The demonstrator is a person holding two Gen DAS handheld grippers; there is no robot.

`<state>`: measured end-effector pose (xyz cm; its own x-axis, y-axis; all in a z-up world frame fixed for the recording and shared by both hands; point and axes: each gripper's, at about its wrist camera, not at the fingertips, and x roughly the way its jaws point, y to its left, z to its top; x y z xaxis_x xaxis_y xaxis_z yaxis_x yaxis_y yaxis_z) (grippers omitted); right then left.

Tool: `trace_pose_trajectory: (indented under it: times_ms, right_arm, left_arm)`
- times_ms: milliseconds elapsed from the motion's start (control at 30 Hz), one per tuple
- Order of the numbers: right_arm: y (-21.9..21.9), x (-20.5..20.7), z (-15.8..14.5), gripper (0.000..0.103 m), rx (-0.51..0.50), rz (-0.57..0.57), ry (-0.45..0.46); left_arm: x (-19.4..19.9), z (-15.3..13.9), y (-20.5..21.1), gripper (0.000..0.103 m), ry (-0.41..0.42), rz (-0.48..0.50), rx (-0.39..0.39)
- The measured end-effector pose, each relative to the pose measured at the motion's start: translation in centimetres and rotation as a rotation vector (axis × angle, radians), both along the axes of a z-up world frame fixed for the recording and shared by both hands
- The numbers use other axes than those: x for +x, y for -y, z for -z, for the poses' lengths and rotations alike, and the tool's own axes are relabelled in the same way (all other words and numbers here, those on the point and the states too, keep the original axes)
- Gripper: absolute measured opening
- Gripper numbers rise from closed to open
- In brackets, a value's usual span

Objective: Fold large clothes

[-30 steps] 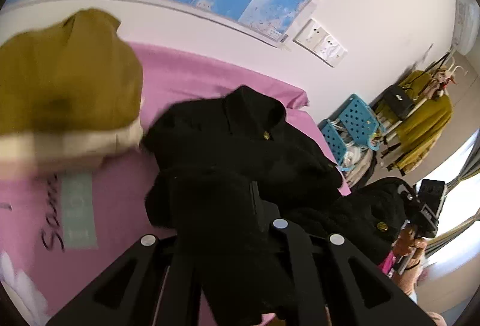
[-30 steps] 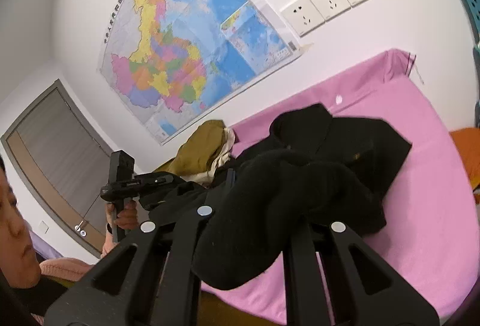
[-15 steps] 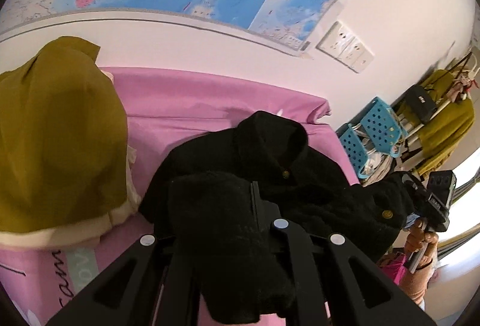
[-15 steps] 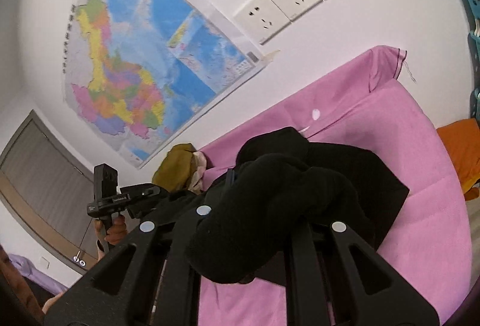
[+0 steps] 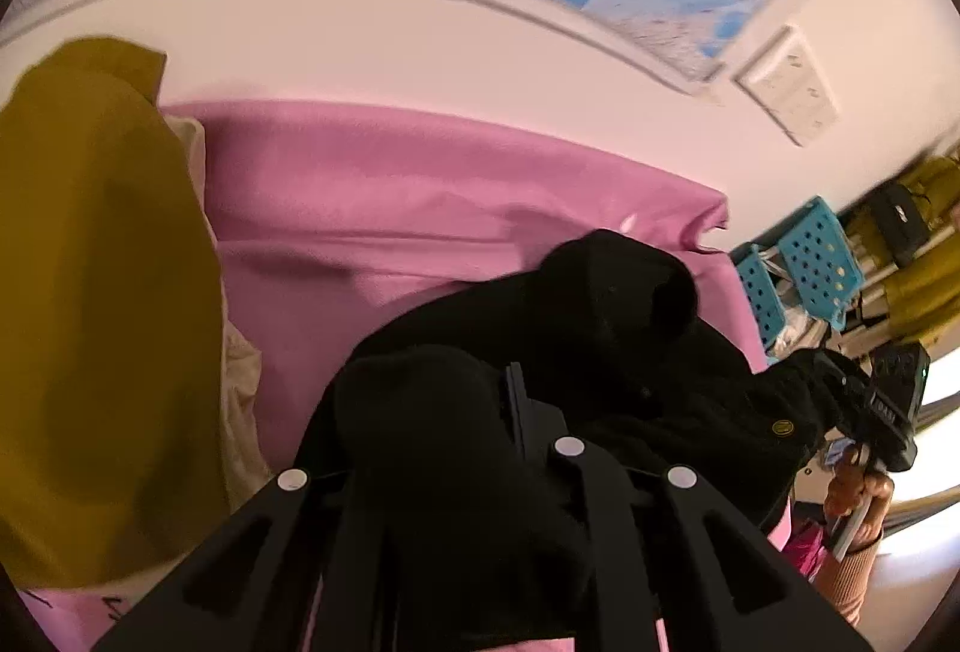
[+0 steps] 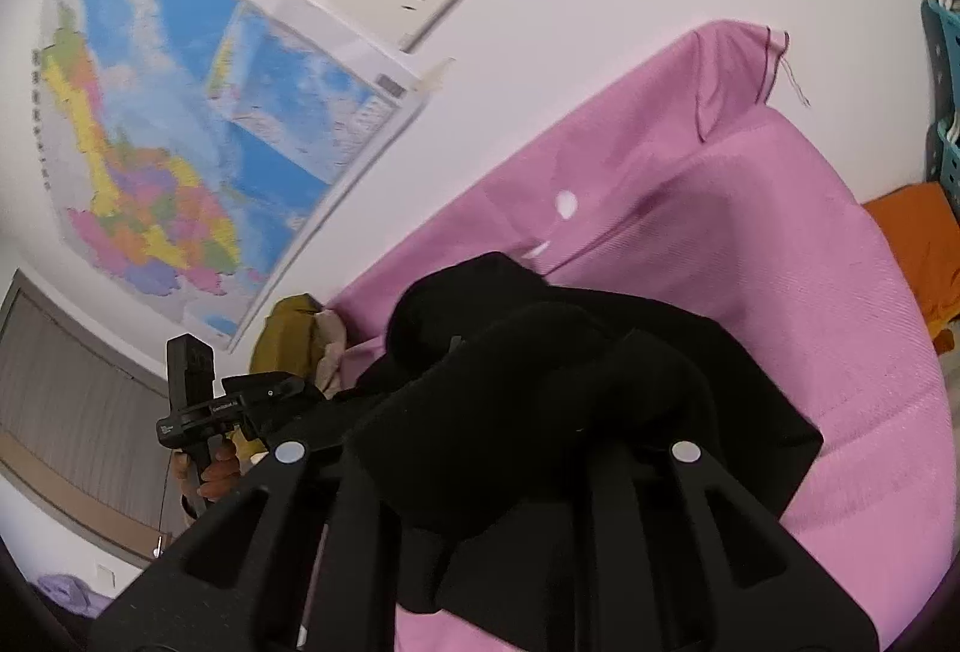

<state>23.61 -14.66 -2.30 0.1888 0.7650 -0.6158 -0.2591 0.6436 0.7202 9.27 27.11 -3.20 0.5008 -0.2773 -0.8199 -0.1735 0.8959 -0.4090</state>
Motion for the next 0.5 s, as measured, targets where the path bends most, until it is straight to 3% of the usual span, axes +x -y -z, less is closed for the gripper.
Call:
trace_pose_trajectory:
  times_ms: [100, 167, 200, 233, 367, 433, 500]
  right_arm:
    - [-0.2, 0.9, 1.2, 0.022, 0.001, 0.016, -0.028]
    - [-0.1, 1.5, 1.8, 0.037, 0.022, 0.037, -0.05]
    - [0.0, 1.6, 1.9, 0.053, 0.035, 0.055, -0.05]
    - [0.1, 1.8, 1.7, 0.06, 0.043, 0.069, -0.042]
    - [-0.1, 1.0, 0.1, 0.061, 0.063, 0.07, 0.032]
    - [-1.4, -0.4, -1.1, 0.061, 0.026, -0.006, 0.107]
    - [-4.1, -2.7, -1.8, 0.067, -0.09, -0.114, 0.201]
  left_arm:
    - [1.8, 1.5, -0.8, 0.012, -0.044, -0.024, -0.021]
    - [2.7, 2.3, -1.2, 0.012, -0.065, -0.038, -0.044]
    - [3.1, 2.5, -1.3, 0.012, -0.071, -0.042, -0.05]
    - [3.6, 3.0, -1.6, 0.012, -0.084, -0.052, -0.059]
    - [4.8, 4.3, -2.4, 0.013, -0.122, -0.08, -0.127]
    - [4.9, 4.7, -2.5, 0.023, -0.132, -0.078, -0.142]
    - [4.8, 4.9, -2.6, 0.037, -0.126, -0.073, -0.172]
